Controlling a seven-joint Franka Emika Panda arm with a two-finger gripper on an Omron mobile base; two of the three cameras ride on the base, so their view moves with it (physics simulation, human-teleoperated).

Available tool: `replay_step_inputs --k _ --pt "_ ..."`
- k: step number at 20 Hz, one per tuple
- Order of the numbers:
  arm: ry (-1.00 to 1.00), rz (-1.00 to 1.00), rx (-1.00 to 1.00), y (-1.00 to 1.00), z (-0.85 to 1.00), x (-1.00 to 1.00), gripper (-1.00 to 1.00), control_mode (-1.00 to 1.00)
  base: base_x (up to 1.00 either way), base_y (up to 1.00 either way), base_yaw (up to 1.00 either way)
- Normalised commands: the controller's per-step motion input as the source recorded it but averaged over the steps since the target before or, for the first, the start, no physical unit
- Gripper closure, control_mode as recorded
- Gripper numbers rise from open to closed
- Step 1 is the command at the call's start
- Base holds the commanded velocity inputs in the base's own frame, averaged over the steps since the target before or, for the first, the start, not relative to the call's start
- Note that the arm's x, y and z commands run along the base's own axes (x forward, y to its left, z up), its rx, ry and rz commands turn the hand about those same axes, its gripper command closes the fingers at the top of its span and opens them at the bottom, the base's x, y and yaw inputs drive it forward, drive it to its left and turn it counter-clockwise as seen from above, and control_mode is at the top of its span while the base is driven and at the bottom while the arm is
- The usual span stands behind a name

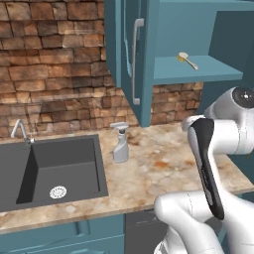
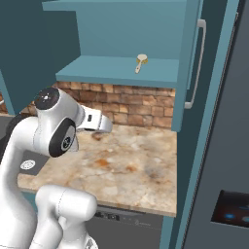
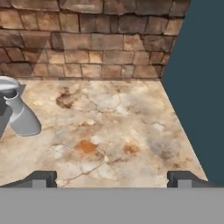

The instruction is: Locate and retrieve the spray and dish brush from the cabinet. Place them next to the sink.

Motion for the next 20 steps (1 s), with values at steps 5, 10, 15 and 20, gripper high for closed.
replay_step_inputs --k 5,10,15,20 --pt "-0.16 -0.01 -0.05 -0.01 0.62 -0.25 -1.00 -1.00 0.00 0.00 0.00" --pt "-0.06 -0.02 -0.01 -0.06 0.60 -0.05 -1.00 -1.00 0.00 0.00 0.00" --pt "0.00 0.00 0.00 -0.11 0.50 0.00 -1.00 -1.00 0.00 0.00 0.00" --pt "0.00 0.00 0.00 -0.13 0.46 0.01 -1.00 -1.00 0.00 0.00 0.00"
